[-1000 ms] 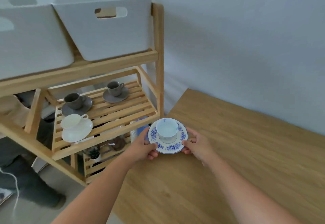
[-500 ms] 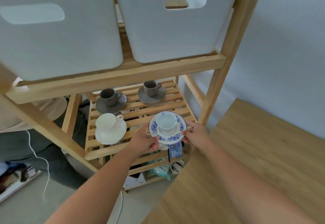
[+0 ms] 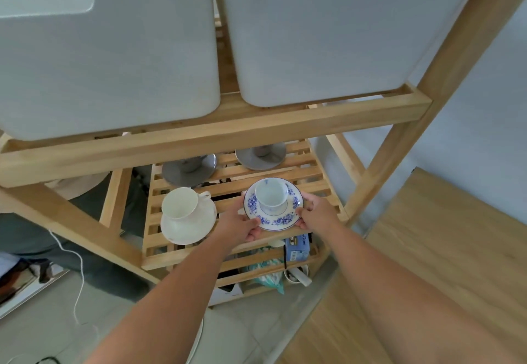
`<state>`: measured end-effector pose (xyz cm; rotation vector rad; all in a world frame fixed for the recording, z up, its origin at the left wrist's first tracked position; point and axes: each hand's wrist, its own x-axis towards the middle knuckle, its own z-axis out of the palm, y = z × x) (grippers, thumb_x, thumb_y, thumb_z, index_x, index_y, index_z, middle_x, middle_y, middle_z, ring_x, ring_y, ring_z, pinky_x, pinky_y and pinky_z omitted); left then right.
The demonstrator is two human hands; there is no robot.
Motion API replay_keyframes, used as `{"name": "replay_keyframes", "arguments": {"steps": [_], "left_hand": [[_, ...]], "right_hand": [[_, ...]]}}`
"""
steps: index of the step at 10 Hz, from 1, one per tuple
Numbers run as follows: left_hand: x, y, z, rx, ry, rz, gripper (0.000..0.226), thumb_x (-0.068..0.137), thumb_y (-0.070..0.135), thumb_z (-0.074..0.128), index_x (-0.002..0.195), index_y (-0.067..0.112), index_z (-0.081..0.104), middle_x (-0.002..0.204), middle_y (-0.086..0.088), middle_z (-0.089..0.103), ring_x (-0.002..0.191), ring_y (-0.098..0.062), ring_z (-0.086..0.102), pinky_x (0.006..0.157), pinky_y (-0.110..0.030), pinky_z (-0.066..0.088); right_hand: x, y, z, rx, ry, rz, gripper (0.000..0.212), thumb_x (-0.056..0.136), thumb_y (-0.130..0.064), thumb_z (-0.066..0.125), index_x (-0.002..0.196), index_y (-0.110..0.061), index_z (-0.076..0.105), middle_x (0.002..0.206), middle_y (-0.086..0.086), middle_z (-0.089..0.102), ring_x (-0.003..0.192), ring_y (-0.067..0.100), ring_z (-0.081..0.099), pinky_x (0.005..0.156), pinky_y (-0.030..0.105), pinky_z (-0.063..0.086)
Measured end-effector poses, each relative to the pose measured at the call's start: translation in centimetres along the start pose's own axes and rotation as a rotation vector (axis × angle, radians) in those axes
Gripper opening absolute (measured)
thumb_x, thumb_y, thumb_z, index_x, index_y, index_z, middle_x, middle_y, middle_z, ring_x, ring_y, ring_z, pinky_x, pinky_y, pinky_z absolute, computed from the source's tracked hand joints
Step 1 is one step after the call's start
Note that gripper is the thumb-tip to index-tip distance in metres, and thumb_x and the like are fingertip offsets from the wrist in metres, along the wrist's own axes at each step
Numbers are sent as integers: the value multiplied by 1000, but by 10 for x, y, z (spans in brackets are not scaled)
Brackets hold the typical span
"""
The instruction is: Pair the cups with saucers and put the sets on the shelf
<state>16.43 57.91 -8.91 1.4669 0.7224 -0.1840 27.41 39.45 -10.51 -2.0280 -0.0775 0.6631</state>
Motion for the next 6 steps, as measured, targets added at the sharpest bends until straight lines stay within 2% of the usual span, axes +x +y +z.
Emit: {"name": "replay_keyframes", "arguments": {"steps": [1, 2, 3, 4, 5, 6], "left_hand": [[4, 0, 4, -29, 26, -2, 71, 90, 1, 67, 147, 29, 35, 80, -13, 70, 57, -14, 66, 54, -25, 57], [8, -2, 5, 8, 46, 6, 71, 91, 6, 67, 148, 31, 33, 83, -16, 71, 57, -14, 67, 55, -26, 57], [12, -6, 5, 6, 64, 19, 62, 94, 10, 64, 146, 27, 37, 81, -13, 73, 61, -16, 68, 63, -31, 58], [13, -7, 5, 72, 111, 64, 55, 94, 16, 64, 143, 26, 42, 76, -7, 76, 63, -16, 72, 60, -29, 60], [11, -5, 9, 114, 135, 75, 53, 94, 19, 64, 142, 25, 43, 79, -7, 76, 65, -14, 74, 55, -23, 57], [3, -2, 13, 57, 172, 19, 52, 96, 26, 61, 143, 21, 39, 86, -10, 75, 73, -19, 74, 60, -27, 61]], "right_hand": [[6, 1, -1, -15, 10, -14, 53, 92, -12, 59, 139, -31, 45, 89, -3, 72, 61, 8, 72, 55, 21, 57], [8, 0, -1, -31, 22, -31, 55, 92, -12, 59, 140, -32, 43, 83, -2, 73, 58, 6, 71, 48, 16, 52], [11, 0, 0, -15, 24, -34, 56, 91, -13, 60, 141, -32, 42, 83, 1, 74, 59, 8, 70, 49, 16, 52], [12, -3, 1, 0, 26, -24, 58, 91, -13, 61, 143, -30, 40, 87, 4, 72, 62, 10, 70, 46, 14, 50], [12, -3, 3, -9, 44, -2, 57, 92, -19, 61, 143, -28, 40, 90, 5, 73, 63, 10, 69, 46, 16, 51], [4, -2, 2, -62, 124, 7, 56, 92, -38, 56, 143, -25, 39, 117, 8, 67, 95, 21, 68, 76, 35, 59]]}}
